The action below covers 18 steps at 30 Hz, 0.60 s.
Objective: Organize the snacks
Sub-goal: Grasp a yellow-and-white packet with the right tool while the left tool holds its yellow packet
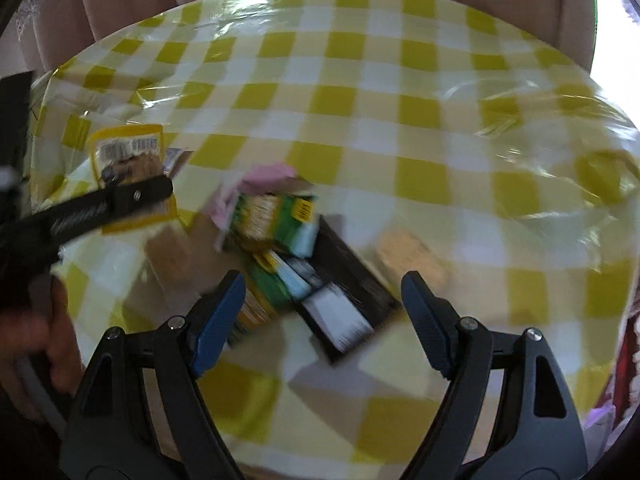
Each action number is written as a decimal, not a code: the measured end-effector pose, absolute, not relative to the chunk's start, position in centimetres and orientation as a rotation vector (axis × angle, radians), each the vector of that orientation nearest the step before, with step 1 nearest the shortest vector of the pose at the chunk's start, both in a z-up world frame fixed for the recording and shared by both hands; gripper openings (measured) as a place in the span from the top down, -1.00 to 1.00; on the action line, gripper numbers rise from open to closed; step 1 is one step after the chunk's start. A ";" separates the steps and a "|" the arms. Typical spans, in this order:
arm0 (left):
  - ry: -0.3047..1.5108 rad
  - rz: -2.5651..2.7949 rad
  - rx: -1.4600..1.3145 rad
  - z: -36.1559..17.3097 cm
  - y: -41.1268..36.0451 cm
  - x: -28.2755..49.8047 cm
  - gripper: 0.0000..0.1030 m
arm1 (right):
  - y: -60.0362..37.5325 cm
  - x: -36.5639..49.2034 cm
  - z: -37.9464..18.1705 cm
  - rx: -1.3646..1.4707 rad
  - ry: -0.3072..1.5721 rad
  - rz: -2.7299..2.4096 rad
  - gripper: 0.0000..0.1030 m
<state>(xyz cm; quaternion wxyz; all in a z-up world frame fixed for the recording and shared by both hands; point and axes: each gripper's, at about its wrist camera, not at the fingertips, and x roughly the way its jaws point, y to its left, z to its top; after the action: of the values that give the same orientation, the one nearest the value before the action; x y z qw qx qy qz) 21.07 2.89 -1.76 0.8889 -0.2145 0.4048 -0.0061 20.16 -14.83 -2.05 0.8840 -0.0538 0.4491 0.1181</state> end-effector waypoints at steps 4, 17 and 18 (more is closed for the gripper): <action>0.820 -0.009 -0.465 -1.5 3.6 19.7 0.61 | -13.4 21.9 -2.5 -0.091 0.952 0.246 -0.73; 0.796 -0.016 -0.469 -1.2 3.8 18.8 0.61 | -11.8 24.4 -4.6 -0.121 0.990 0.192 0.09; 0.796 -0.017 -0.467 -1.2 3.8 18.8 0.61 | -12.0 24.4 -4.5 -0.108 0.989 0.192 0.14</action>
<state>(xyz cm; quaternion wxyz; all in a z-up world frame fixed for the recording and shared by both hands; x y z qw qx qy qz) 18.82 3.75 -1.16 0.8953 -0.2255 0.3840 -0.0082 24.42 -12.01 -4.51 0.8744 -0.0515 0.4736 0.0920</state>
